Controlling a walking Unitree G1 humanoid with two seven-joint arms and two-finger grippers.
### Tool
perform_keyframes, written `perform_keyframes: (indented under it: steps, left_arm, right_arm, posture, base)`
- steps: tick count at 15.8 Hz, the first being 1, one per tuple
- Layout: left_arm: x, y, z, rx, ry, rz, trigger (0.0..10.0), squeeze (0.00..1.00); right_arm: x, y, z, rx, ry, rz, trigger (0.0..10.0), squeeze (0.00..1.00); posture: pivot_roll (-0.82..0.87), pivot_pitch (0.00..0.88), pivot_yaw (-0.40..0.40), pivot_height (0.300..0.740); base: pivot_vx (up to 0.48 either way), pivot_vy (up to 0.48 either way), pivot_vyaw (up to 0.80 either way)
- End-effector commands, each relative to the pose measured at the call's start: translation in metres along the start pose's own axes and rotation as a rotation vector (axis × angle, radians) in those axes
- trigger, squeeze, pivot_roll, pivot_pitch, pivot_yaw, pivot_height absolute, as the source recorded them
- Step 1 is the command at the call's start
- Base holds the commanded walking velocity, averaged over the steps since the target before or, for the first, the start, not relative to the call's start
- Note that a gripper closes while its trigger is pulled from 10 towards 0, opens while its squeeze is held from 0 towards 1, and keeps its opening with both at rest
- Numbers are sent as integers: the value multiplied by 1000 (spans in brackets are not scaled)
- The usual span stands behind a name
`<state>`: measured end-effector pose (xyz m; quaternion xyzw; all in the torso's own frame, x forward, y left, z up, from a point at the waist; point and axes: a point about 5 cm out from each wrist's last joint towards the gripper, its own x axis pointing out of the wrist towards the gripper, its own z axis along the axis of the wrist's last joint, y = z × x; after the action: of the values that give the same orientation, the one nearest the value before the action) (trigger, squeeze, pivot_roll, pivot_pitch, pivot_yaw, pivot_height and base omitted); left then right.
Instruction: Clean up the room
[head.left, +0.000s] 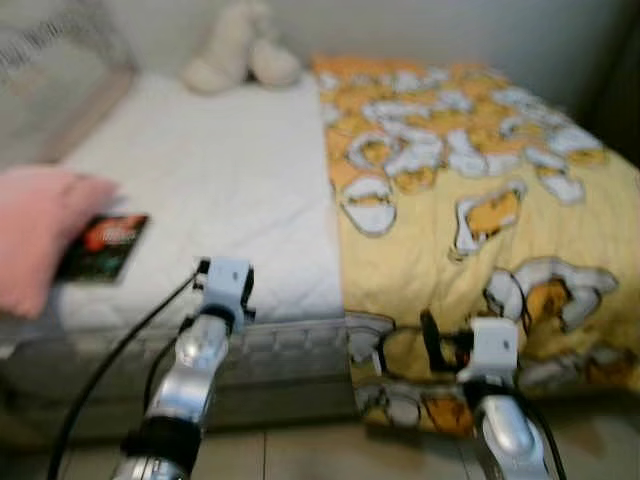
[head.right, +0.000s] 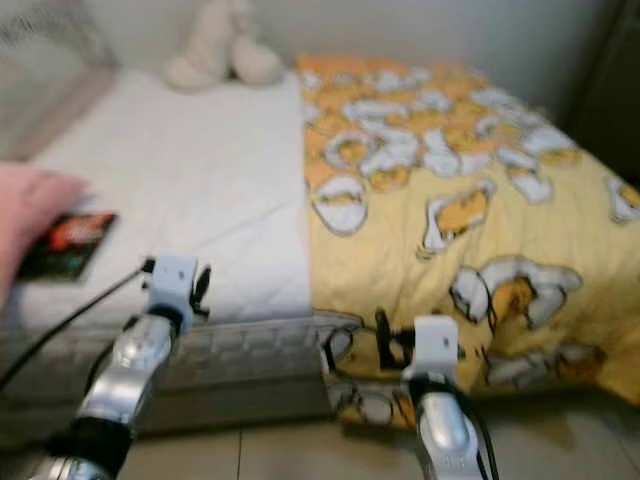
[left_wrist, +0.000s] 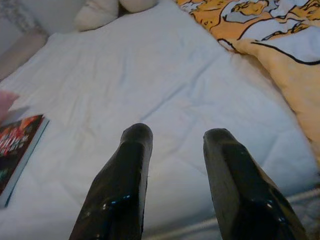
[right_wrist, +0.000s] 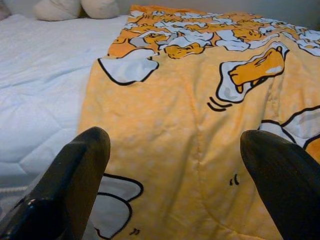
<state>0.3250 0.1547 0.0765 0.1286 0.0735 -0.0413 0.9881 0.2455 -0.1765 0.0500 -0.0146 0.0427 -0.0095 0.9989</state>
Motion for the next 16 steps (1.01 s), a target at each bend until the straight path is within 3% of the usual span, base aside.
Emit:
perform_keyframes:
  steps: [1, 4, 5, 6, 7, 8, 10, 12, 13, 14, 16]
  left_arm:
    - [3, -7, 2, -11, -5, -10, 10000, 0]
    - [-7, -17, -2, -92, -41, -50, 10000, 0]
    - [-9, -17, -2, -244, -28, -29, 10000, 0]
    - [-8, -16, 0, -325, -11, -13, 10000, 0]
    - [-7, -16, 2, -303, -18, -15, 10000, 0]
    - [-5, -21, 6, -288, -27, -48, 10000, 1000]
    - [-2, -32, 18, -129, -92, -142, 10000, 1000]
    - [0, -34, 28, -190, -122, -206, 10000, 1000]
    - [3, -33, 29, -194, -119, -195, 10000, 910]
    - [9, -28, 32, -202, -114, -154, 10000, 0]
    - [11, -27, 33, -230, -119, -140, 10000, 0]
  right_arm:
    - [-2, -9, 2, -18, -10, -24, 10000, 0]
    - [8, -8, 14, 30, -71, 0, 10000, 0]
    - [11, -9, 21, 82, -108, 1, 10000, 0]
    - [13, -9, 25, 84, -124, 5, 10000, 0]
    - [16, -7, 25, 69, -119, 12, 10000, 0]
    - [19, -6, 22, 57, -103, 9, 10000, 0]
    - [24, -8, 18, 54, -71, -35, 10000, 0]
    - [28, -9, 18, 48, -73, -46, 10000, 0]
    - [29, -8, 18, 52, -75, -49, 10000, 0]
    - [30, -3, 20, 53, -90, -44, 10000, 0]
    - [29, -1, 19, 46, -91, -36, 10000, 0]
  posture:
    - [84, 3, 24, 740]
    - [84, 0, 8, 740]
    - [91, 0, 3, 740]
    - [100, 0, -2, 740]
    - [110, 0, -6, 740]
    - [116, 0, -9, 740]
    - [119, 0, 0, 740]
    - [118, 0, 15, 740]
    - [111, 0, 16, 740]
    - [102, 0, 22, 740]
    - [91, 0, 32, 740]
  base:
    - [0, -472, 531]
    - [0, -469, 538]
    - [0, -465, 538]
    - [0, -465, 538]
    - [0, -469, 531]
    - [0, -446, 550]
    - [0, 0, 297]
    - [0, 0, 0]
    - [480, 0, 0]
    - [480, 0, 0]
    - [480, 0, 0]
